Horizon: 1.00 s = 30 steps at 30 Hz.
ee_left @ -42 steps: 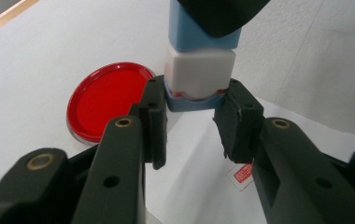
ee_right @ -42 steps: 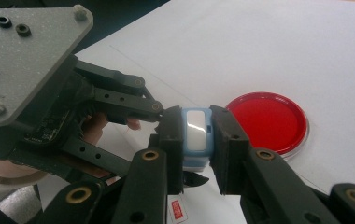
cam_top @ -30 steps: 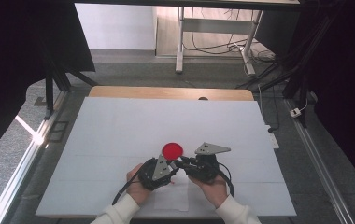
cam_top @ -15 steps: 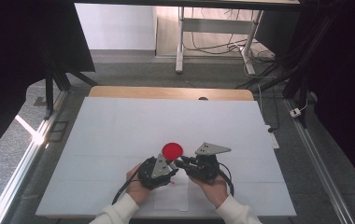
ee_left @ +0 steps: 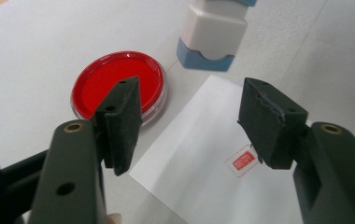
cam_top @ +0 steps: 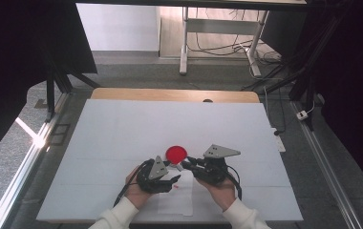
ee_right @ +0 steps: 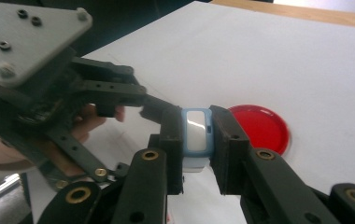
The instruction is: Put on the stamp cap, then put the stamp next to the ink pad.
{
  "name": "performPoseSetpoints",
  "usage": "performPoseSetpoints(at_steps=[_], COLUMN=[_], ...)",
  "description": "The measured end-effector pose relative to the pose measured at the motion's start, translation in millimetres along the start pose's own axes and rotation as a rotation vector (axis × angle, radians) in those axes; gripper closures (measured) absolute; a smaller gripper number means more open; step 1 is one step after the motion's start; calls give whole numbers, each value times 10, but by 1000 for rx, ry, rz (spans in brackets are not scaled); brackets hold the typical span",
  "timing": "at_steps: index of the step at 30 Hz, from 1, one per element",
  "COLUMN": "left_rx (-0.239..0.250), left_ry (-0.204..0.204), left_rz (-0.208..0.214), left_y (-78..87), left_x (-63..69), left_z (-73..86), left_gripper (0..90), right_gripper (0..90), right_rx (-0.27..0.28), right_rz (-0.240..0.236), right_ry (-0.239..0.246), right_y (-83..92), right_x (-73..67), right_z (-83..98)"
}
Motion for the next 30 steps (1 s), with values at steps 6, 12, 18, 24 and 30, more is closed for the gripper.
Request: performPoseSetpoints(at_steps=[6, 12, 18, 24, 30], left_rx=[-13, -26, -44, -42, -46], left_ry=[30, 85, 132, 177, 190], left_rz=[41, 36, 1, -22, -35], left_y=[143, 340, 527, 646, 733], left_x=[-65, -246, -438, -570, -643], left_z=[63, 205, 399, 505, 596], left_gripper=[363, 357, 351, 343, 334], right_gripper=[751, 751, 751, 750, 750], right_rx=[-4, 0, 0, -4, -15], right_rz=[10, 27, 42, 59, 84], right_ry=[26, 61, 89, 98, 109], right_y=[32, 71, 98, 122, 151], right_x=[44, 83, 114, 173, 244], right_z=[-3, -24, -38, -42, -37])
Point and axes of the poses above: each handheld gripper's, and its own axes: y roughly backward along the jaws, z roughly out of its underside, x roughly to its right, the point moved 10 cm from there along -y, roughly forward along the jaws, and after that the axes turned 11 degrees about -z, right-handed, at the moved point
